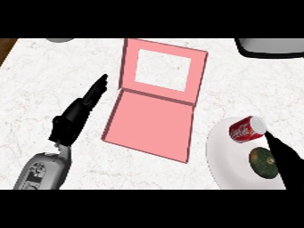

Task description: Pick the squash from the plate and place it in the cardboard box

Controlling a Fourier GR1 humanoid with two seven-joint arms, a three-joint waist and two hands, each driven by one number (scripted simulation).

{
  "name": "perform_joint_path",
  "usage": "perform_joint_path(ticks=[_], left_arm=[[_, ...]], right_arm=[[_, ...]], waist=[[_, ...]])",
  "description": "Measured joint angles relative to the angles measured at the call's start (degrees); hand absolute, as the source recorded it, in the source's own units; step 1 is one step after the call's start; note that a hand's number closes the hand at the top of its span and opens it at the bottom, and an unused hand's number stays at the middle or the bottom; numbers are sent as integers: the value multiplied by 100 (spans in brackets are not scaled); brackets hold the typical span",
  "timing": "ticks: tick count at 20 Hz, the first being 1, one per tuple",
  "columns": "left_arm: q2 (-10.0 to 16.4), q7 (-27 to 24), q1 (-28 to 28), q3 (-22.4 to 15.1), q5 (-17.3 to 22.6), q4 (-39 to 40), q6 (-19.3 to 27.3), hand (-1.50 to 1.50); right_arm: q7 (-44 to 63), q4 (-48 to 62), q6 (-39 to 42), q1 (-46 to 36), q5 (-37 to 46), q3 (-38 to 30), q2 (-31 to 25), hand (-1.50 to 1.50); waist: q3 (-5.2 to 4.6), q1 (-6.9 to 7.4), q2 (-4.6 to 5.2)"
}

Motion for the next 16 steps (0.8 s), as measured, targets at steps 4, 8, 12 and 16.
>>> perform_joint_path(ticks=[4,8,12,16], left_arm=[[-76,-4,134,-2,-72,-134,-67,0],[-150,-77,74,69,-165,4,-108,0],[-137,100,63,164,-123,-179,-207,0],[-214,12,123,151,-207,-153,-199,0]], right_arm=[[-102,275,-161,-23,277,86,202,-150],[-91,377,-152,-60,500,64,280,-150],[-197,668,-298,-155,678,-25,312,-150],[-340,712,-281,-117,679,-100,307,150]], waist=[[-11,3,-9],[-19,-1,-13],[-51,8,-29],[-75,0,-42]])
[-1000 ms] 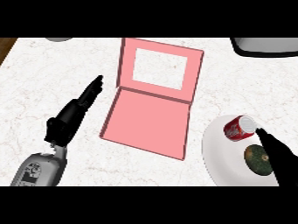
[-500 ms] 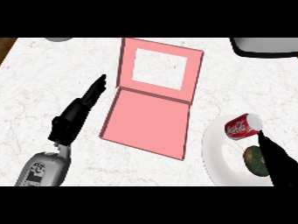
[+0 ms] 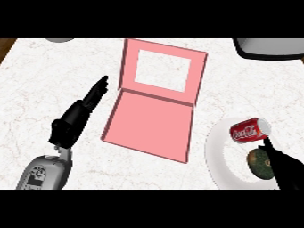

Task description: Pick the squash from the plate and place it in the cardboard box

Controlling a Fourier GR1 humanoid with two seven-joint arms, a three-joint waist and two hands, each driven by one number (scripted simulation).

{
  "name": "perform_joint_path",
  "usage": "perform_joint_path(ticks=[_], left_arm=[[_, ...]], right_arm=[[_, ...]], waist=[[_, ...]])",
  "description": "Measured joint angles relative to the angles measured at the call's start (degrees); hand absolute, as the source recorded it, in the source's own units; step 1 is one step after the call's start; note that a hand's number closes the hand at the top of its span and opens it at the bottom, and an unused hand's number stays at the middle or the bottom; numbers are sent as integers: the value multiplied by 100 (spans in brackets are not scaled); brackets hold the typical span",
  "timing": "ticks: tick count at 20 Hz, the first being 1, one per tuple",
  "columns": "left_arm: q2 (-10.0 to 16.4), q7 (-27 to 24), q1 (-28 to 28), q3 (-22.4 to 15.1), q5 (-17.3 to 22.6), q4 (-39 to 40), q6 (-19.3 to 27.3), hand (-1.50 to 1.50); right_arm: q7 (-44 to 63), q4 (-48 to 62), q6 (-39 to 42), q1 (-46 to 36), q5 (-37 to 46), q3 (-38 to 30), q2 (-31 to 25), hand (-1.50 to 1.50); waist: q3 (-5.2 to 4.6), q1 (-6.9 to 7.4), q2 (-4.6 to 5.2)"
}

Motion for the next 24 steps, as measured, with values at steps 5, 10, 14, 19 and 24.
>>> perform_joint_path(ticks=[5,10,14,19,24], left_arm=[[3,-34,54,45,-12,-23,-65,0],[-89,-95,17,35,-118,128,-17,0],[-116,-64,-29,24,-117,115,-31,0],[-117,-86,-36,-40,-134,129,-86,0],[-104,-113,-26,-20,-119,177,-112,0]], right_arm=[[-123,265,-115,-247,234,41,27,150],[-397,396,-390,-310,451,-14,-60,150],[241,-178,-376,-333,1348,1043,561,150],[1304,-321,-438,-673,2271,2835,1415,150],[2829,-326,-585,-1209,2885,4390,1554,150]], waist=[[-20,6,-8],[-7,-1,6],[-27,28,-3],[23,195,1],[52,188,0]])
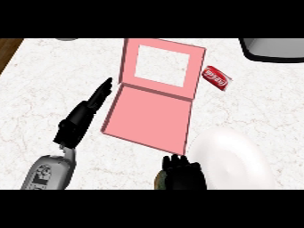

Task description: Pick the squash from the plate and place it in the cardboard box

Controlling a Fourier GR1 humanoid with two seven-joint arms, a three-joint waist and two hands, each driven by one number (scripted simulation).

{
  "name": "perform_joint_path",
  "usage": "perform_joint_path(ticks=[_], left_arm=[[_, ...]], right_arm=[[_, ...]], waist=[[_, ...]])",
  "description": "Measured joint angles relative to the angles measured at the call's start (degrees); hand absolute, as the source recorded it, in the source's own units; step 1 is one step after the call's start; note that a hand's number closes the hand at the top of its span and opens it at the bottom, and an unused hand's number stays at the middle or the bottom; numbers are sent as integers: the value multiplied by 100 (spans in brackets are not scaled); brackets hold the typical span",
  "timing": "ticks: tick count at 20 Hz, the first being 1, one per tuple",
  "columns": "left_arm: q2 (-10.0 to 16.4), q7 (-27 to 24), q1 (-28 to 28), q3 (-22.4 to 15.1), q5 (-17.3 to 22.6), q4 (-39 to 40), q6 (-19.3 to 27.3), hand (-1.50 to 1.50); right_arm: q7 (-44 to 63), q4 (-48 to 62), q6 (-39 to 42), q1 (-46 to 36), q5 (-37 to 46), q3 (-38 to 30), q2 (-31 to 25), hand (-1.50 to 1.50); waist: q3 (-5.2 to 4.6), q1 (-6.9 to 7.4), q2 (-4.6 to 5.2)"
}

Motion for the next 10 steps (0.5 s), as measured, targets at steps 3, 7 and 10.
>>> perform_joint_path(ticks=[3,7,10], left_arm=[[9,27,-18,10,12,-19,-16,0],[8,40,-27,23,-1,-17,2,0],[12,60,-28,49,17,-7,-1,0]], right_arm=[[638,79,-64,-484,54,523,-229,150],[990,82,-51,-1048,63,963,-485,150],[1128,80,-185,-1360,200,1183,-610,150]], waist=[[9,-14,-2],[13,-17,-13],[15,-23,-29]])
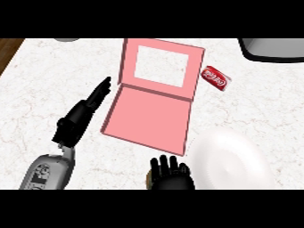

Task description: Pick the squash from the plate and place it in the cardboard box

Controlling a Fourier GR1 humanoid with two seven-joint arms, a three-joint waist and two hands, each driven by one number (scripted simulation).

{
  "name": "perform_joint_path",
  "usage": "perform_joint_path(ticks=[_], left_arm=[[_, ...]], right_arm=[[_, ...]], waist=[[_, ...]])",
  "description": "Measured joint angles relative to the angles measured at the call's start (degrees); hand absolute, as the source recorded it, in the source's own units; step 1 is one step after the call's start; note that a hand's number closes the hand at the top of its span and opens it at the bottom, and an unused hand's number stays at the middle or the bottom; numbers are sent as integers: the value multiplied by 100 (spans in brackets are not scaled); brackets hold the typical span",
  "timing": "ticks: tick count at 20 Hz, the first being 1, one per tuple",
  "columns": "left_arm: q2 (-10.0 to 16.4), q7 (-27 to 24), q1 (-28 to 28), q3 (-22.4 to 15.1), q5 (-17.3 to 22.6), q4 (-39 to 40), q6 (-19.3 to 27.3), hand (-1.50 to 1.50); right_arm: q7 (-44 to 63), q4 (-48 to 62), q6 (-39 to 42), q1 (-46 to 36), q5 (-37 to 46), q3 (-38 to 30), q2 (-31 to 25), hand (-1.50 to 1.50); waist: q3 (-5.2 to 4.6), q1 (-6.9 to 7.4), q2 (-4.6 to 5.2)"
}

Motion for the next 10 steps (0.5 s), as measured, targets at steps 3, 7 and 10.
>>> perform_joint_path(ticks=[3,7,10], left_arm=[[23,14,5,17,5,8,-12,0],[22,-10,42,7,-15,12,-5,0],[25,-6,41,17,-3,2,-12,0]], right_arm=[[109,-24,-117,-217,249,130,-77,150],[212,-52,-306,-334,479,190,-115,150],[288,-86,-387,-386,674,202,-129,150]], waist=[[2,-38,-17],[7,-72,-22],[7,-90,-18]])
